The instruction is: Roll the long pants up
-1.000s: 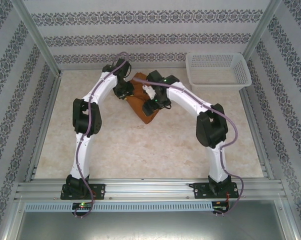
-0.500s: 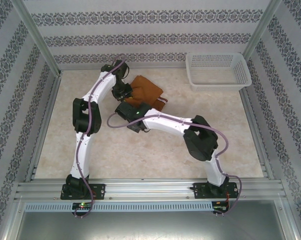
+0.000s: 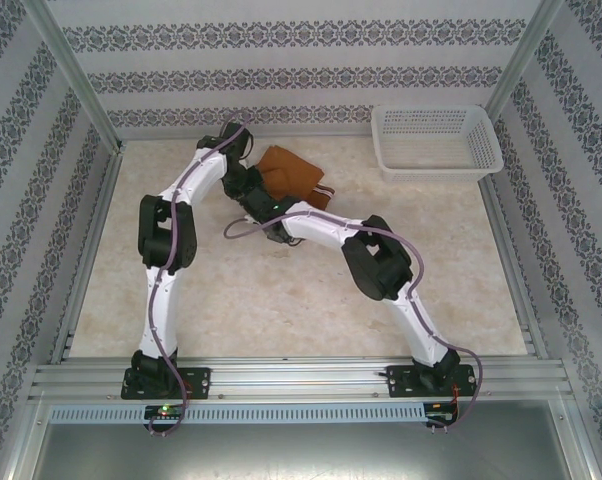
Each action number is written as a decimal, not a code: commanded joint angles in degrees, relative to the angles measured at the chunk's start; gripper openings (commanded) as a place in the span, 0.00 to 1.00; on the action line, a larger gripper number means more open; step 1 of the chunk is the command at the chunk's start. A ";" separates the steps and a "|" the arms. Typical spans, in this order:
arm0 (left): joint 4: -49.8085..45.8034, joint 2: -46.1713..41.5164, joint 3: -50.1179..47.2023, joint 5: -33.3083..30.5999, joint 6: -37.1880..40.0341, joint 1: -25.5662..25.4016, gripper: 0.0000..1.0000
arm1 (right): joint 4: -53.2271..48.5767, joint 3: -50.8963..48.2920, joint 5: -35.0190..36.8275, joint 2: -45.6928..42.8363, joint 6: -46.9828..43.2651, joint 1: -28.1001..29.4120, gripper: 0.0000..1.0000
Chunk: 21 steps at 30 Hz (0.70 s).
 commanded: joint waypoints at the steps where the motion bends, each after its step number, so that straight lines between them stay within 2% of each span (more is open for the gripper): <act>1: 2.39 -8.97 -7.12 7.78 -0.86 -0.95 1.00 | -0.41 1.15 -7.90 -0.24 6.34 -5.22 0.00; 5: 7.74 -12.44 -9.52 4.83 -3.62 -0.91 1.00 | -1.11 -1.07 -15.96 -3.99 10.68 -6.55 0.00; 10: 9.99 -12.48 -8.36 4.65 -5.42 -0.89 1.00 | -3.78 -0.34 -33.22 -7.43 19.24 -10.79 0.00; 21: 15.93 -10.99 -8.83 4.84 -7.70 -3.13 1.00 | -13.81 8.94 -67.89 -2.76 25.89 -18.56 0.00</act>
